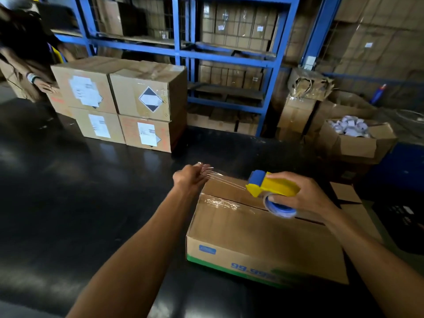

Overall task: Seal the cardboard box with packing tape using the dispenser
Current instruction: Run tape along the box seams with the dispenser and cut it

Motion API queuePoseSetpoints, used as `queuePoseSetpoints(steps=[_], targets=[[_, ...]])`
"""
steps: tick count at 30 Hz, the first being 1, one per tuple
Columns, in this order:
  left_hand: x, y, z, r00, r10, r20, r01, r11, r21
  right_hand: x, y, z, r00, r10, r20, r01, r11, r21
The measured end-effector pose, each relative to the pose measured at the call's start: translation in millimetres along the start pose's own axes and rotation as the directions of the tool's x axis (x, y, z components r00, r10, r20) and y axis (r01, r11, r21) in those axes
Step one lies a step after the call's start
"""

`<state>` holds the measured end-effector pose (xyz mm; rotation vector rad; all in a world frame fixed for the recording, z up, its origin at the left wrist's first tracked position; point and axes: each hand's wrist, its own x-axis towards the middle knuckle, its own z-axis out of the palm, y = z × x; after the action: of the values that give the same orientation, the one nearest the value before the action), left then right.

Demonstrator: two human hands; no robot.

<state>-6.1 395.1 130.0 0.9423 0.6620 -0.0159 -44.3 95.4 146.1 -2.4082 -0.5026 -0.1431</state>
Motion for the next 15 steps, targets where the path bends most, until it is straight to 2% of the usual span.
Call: queuePoseSetpoints(steps=[3,7,10,15], targets=[[16.5,-32.1,-4.4,0.995,0.094,-0.023,-0.093,0.993,0.068,9.0,20.8,9.7,0.998,0.017,0.053,-0.014,0.999,-0.048],[32.5,-87.2,-23.8,0.963,0.226,-0.147,-0.196,0.961,0.196,15.7,48.7,35.8,0.988,0.027,0.15,-0.013,0.996,-0.09],[36.4,-101.0,-29.6,0.932,0.306,-0.193,-0.245,0.927,0.285,20.6,58.3,55.5,0.968,0.05,0.245,-0.007,0.985,-0.173],[59.5,-109.5,-31.9,0.911,0.367,-0.188,-0.26,0.864,0.43,33.8,73.7,73.8,0.964,0.044,0.261,0.037,0.954,-0.297]])
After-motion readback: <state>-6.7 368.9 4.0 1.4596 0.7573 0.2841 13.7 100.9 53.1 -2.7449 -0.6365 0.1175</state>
